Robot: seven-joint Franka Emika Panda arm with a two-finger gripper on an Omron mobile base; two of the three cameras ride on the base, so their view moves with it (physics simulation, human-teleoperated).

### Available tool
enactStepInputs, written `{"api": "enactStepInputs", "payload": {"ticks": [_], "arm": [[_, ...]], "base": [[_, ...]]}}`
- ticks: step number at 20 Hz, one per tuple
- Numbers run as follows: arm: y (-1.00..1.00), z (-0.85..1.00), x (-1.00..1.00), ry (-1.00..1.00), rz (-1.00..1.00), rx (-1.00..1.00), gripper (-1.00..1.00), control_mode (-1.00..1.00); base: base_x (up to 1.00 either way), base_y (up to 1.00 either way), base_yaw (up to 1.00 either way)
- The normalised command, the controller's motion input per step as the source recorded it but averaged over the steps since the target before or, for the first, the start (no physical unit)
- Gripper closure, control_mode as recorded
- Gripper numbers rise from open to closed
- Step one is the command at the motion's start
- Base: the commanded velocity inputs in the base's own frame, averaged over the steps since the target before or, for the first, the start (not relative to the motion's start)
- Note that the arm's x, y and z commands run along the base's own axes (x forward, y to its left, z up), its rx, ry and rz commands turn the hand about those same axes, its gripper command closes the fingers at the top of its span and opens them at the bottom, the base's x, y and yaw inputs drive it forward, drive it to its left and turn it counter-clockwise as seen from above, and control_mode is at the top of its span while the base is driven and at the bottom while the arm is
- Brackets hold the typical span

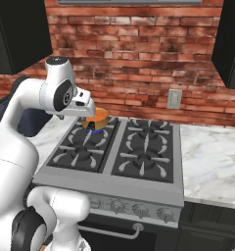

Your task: Wait until the marinara sauce is simmered to a deep red color and then turn off the stove.

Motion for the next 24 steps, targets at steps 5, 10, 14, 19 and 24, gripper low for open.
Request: {"api": "enactStepInputs", "payload": {"ticks": [5, 10, 14, 19, 24], "arm": [[0.00, 0.00, 0.00, 0.00, 0.00, 0.00, -1.00, -1.00], [0.00, 0.00, 0.00, 0.00, 0.00, 0.00, -1.00, -1.00], [0.00, 0.00, 0.00, 0.00, 0.00, 0.00, -1.00, -1.00], [0.00, 0.00, 0.00, 0.00, 0.00, 0.00, -1.00, -1.00], [0.00, 0.00, 0.00, 0.00, 0.00, 0.00, -1.00, -1.00]], "base": [[0.00, 0.00, 0.00], [0.00, 0.00, 0.00], [0.00, 0.00, 0.00], [0.00, 0.00, 0.00], [0.00, 0.00, 0.00]]}}
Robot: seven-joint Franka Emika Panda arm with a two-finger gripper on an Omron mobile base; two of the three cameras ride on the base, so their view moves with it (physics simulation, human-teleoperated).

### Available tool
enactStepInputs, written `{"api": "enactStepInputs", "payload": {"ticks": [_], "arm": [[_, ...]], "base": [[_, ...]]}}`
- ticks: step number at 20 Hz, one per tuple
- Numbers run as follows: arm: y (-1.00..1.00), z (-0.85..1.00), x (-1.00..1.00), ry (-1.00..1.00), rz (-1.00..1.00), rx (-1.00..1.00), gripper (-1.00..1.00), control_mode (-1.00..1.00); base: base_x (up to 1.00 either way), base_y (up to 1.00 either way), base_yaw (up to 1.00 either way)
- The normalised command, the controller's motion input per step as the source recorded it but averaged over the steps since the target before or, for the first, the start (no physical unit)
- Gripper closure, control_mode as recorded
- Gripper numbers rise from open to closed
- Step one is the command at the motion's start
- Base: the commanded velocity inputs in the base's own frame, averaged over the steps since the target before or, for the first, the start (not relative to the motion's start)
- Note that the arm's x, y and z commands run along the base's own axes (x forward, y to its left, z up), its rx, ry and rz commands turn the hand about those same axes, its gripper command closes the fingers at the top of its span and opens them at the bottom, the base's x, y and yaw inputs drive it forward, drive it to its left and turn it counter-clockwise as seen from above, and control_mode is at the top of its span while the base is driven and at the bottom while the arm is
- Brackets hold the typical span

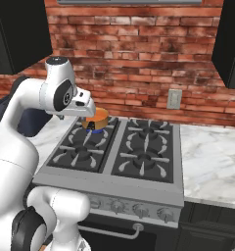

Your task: Wait until the marinara sauce is simmered to a deep red color and then turn off the stove.

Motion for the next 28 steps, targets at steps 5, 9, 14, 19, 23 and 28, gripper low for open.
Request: {"api": "enactStepInputs", "payload": {"ticks": [5, 9, 14, 19, 23, 28], "arm": [[0.00, 0.00, 0.00, 0.00, 0.00, 0.00, -1.00, -1.00], [0.00, 0.00, 0.00, 0.00, 0.00, 0.00, -1.00, -1.00], [0.00, 0.00, 0.00, 0.00, 0.00, 0.00, -1.00, -1.00], [0.00, 0.00, 0.00, 0.00, 0.00, 0.00, -1.00, -1.00], [0.00, 0.00, 0.00, 0.00, 0.00, 0.00, -1.00, -1.00], [0.00, 0.00, 0.00, 0.00, 0.00, 0.00, -1.00, -1.00]], "base": [[0.00, 0.00, 0.00], [0.00, 0.00, 0.00], [0.00, 0.00, 0.00], [0.00, 0.00, 0.00], [0.00, 0.00, 0.00], [0.00, 0.00, 0.00]]}}
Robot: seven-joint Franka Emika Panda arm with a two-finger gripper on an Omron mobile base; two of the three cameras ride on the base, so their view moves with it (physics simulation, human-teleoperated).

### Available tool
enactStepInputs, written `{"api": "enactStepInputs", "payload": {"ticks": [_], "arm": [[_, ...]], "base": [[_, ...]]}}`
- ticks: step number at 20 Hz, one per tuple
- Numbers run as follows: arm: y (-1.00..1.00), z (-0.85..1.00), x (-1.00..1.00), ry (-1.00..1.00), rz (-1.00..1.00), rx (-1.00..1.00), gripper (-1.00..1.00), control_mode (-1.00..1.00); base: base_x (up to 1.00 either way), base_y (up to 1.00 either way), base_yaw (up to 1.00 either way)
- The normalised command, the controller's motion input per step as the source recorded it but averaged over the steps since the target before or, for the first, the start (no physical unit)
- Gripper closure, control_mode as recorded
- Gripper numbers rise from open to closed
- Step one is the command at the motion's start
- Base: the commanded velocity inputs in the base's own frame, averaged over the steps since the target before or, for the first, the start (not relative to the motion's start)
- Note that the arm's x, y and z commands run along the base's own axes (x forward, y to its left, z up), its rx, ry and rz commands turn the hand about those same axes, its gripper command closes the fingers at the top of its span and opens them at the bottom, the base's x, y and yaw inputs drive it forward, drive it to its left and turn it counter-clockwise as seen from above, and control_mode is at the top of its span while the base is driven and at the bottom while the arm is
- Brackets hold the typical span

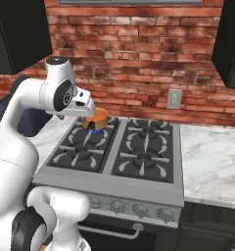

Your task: Wait until the marinara sauce is simmered to a deep red color and then turn off the stove.

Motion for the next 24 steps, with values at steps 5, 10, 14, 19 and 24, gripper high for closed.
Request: {"api": "enactStepInputs", "payload": {"ticks": [5, 10, 14, 19, 24], "arm": [[0.00, 0.00, 0.00, 0.00, 0.00, 0.00, -1.00, -1.00], [0.00, 0.00, 0.00, 0.00, 0.00, 0.00, -1.00, -1.00], [0.00, 0.00, 0.00, 0.00, 0.00, 0.00, -1.00, -1.00], [0.00, 0.00, 0.00, 0.00, 0.00, 0.00, -1.00, -1.00], [0.00, 0.00, 0.00, 0.00, 0.00, 0.00, -1.00, -1.00]], "base": [[0.00, 0.00, 0.00], [0.00, 0.00, 0.00], [0.00, 0.00, 0.00], [0.00, 0.00, 0.00], [0.00, 0.00, 0.00]]}}
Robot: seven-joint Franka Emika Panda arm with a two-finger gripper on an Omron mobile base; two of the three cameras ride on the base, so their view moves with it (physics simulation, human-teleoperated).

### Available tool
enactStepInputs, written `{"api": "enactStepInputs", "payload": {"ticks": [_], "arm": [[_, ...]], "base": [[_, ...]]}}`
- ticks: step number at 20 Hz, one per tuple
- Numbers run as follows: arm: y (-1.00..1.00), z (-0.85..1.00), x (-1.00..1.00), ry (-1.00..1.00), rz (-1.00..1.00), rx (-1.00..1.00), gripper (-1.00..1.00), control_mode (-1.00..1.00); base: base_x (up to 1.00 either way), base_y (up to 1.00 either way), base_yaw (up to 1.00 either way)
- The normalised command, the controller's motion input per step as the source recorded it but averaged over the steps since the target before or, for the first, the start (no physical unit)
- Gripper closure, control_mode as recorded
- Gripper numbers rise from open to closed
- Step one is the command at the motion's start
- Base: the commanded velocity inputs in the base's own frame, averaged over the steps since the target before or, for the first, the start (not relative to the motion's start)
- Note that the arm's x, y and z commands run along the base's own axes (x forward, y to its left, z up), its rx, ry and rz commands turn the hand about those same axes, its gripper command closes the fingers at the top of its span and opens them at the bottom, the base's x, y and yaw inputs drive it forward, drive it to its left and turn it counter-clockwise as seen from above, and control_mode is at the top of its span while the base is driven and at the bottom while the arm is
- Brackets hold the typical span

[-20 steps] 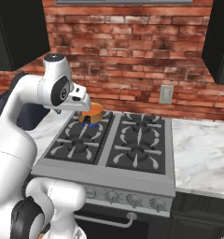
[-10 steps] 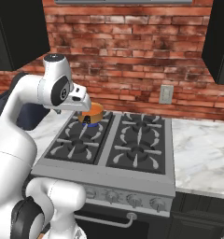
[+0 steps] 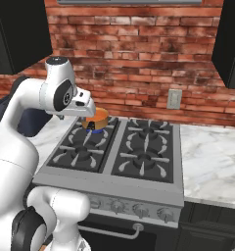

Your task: Wait until the marinara sauce is simmered to a deep red color and then turn off the stove.

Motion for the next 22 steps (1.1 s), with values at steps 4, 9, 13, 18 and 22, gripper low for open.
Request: {"api": "enactStepInputs", "payload": {"ticks": [4, 9, 13, 18, 22], "arm": [[0.00, 0.00, 0.00, 0.00, 0.00, 0.00, -1.00, -1.00], [0.00, 0.00, 0.00, 0.00, 0.00, 0.00, -1.00, -1.00], [0.00, 0.00, 0.00, 0.00, 0.00, 0.00, -1.00, -1.00], [0.00, 0.00, 0.00, 0.00, 0.00, 0.00, -1.00, -1.00], [0.00, 0.00, 0.00, 0.00, 0.00, 0.00, -1.00, -1.00]], "base": [[0.00, 0.00, 0.00], [0.00, 0.00, 0.00], [0.00, 0.00, 0.00], [0.00, 0.00, 0.00], [0.00, 0.00, 0.00]]}}
